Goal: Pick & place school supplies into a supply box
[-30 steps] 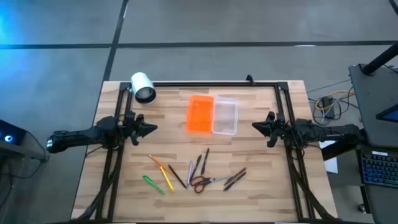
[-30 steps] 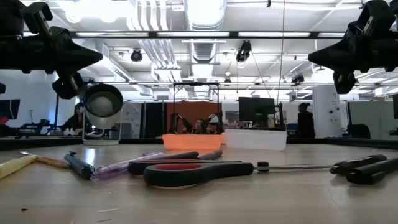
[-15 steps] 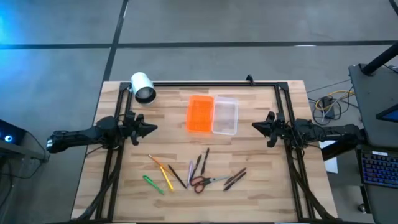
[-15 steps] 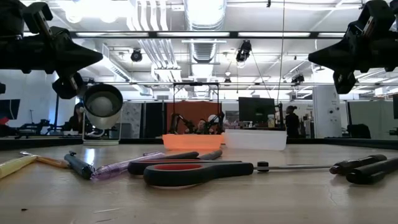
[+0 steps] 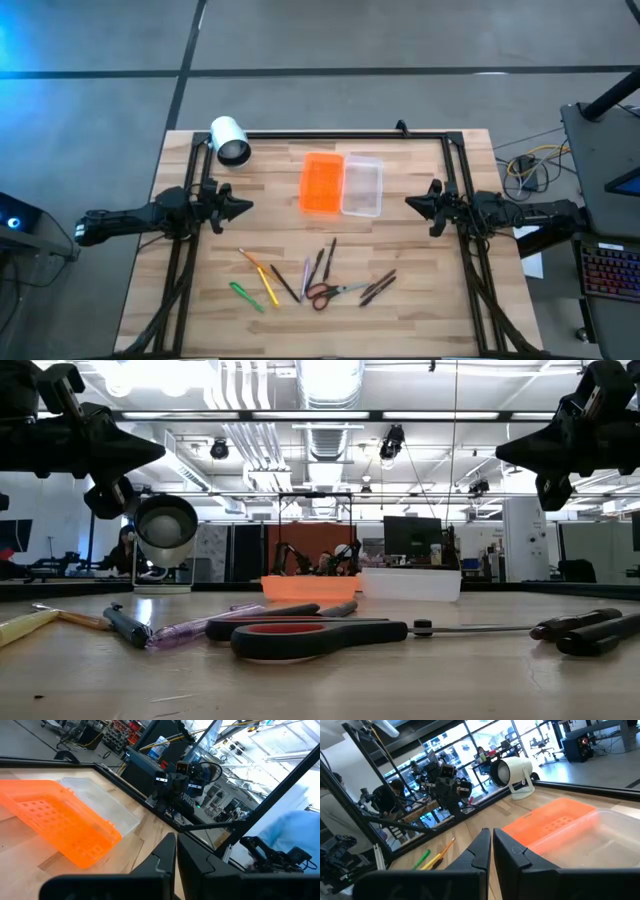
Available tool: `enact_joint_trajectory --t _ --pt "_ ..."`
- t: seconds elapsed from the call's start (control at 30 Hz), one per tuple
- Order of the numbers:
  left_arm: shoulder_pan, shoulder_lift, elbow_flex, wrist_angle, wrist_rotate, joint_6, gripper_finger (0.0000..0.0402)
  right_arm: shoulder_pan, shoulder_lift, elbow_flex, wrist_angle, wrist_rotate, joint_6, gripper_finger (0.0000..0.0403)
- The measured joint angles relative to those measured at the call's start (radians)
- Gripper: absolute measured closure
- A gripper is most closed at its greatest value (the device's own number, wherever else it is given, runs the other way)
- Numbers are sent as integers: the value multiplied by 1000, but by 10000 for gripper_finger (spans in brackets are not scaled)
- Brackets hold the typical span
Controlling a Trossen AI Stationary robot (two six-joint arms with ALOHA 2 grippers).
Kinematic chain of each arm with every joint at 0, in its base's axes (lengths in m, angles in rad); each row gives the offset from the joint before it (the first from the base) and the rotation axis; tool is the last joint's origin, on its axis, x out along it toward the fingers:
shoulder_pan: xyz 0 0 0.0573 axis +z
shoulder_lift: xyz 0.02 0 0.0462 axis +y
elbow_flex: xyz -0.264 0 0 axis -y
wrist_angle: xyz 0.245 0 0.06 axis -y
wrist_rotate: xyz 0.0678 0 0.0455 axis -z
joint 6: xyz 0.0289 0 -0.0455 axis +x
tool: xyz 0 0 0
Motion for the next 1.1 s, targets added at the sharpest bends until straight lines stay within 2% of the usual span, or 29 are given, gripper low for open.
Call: enact_joint_trajectory --t 0.77,0.83,0.9,1.0,1.1 --pt "0 0 0 0 0 0 401 0 0 0 19 20 17 390" --pt "0 0 0 0 0 0 401 -1 0 0 57 62 93 390" --pt "0 0 0 0 0 0 401 0 0 0 84 101 267 390" --pt "0 0 0 -2 0 0 401 -1 32 1 23 184 495 390" --pt "0 0 0 -2 0 0 401 0 81 0 23 138 654 390"
